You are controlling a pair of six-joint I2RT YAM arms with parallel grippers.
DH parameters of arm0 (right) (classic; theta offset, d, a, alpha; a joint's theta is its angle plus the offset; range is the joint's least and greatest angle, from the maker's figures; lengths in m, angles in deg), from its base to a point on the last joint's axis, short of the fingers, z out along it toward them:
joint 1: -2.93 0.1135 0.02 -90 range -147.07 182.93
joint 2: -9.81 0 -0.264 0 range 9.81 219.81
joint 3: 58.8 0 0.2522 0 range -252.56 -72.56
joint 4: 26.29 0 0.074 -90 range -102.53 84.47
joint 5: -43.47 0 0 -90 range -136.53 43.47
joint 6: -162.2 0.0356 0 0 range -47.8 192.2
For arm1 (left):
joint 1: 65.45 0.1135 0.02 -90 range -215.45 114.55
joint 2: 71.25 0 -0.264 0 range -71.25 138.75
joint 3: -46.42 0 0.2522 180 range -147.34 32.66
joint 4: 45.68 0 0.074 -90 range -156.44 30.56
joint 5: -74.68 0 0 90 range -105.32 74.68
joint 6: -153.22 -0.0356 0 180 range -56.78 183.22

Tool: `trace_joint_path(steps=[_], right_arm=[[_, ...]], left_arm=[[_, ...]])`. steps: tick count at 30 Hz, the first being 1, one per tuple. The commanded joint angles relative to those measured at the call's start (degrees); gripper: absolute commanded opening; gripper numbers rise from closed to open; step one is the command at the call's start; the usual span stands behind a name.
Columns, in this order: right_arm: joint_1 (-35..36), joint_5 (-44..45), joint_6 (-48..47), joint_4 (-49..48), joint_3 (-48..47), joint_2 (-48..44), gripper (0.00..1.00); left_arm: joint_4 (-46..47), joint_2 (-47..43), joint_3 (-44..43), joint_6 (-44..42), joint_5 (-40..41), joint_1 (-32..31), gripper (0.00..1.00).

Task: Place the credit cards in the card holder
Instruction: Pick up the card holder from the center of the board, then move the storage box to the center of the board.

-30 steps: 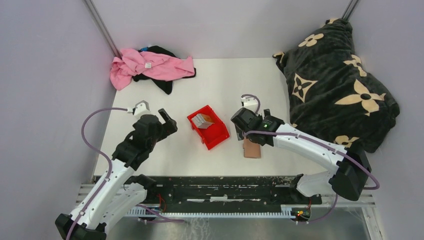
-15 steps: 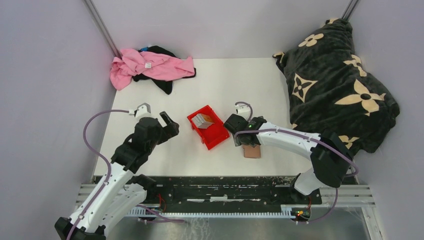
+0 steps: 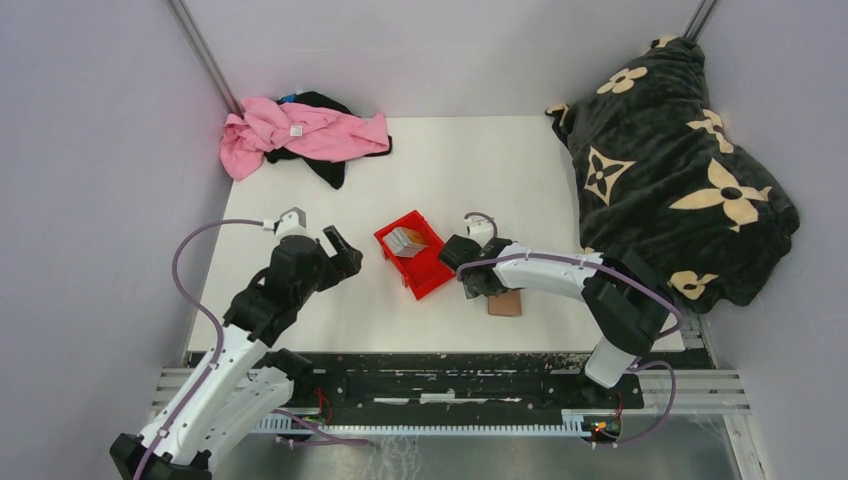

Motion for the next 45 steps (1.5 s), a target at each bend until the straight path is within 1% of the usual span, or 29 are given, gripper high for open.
trace_joint_path(steps=[1,4,7,9,14,17,18,20,22,24,27,38,45], right_arm=[[-0.12,1.65,3.95,0.48,0.26,1.84,0.92],[-0.67,0.99,5.21,0.91,0.53,2.95,0.86],[-0.96,0.04,5.93,1.34,0.78,3.73,0.76],[-1.05,-0.29,6.1,1.45,0.87,3.88,0.65],[-1.05,-0.87,5.72,1.56,0.81,3.08,0.35],[-1.05,-1.0,4.93,2.2,0.05,2.64,0.22],[-1.05,-1.04,4.77,2.41,-0.23,2.45,0.2],[-1.05,-1.09,4.09,2.81,-0.74,2.0,0.13],[-1.05,-1.13,3.26,3.28,-1.27,1.42,0.1],[-1.05,-1.21,2.42,3.83,-1.83,0.9,0.05],[-1.05,-1.74,1.24,4.57,-2.74,-0.3,0.01],[-1.04,-4.65,-1.94,7.11,-7.7,-5.3,0.01],[-1.05,-5.21,-2.94,8.76,-11.51,-5.95,0.01]], left_arm=[[1.8,0.45,0.99,0.82,-2.56,-0.46,0.94],[2.22,0.45,2.52,1.54,-3.52,-0.89,0.9],[2.8,0.47,4.29,2.61,-4.04,-1.98,0.85],[3.91,0.67,5.69,3.47,-4.31,-2.79,0.8],[7.88,3.2,8.45,5.47,-4.1,-5.35,0.7],[10.31,6.22,8.92,5.64,-3.3,-6.94,0.62],[11.05,7.37,8.95,5.79,-2.83,-7.53,0.61],[12.58,9.58,9.24,6.24,-1.86,-8.9,0.6],[14.29,12.01,9.45,6.78,-0.96,-10.18,0.59],[15.98,14.48,9.57,7.27,-0.41,-11.39,0.59],[18.51,18.13,9.55,7.65,0.48,-12.77,0.59],[27.71,29.95,8.49,7.2,1.8,-13.58,0.58],[32.2,37.53,5.21,6.14,2.68,-13.6,0.58]])
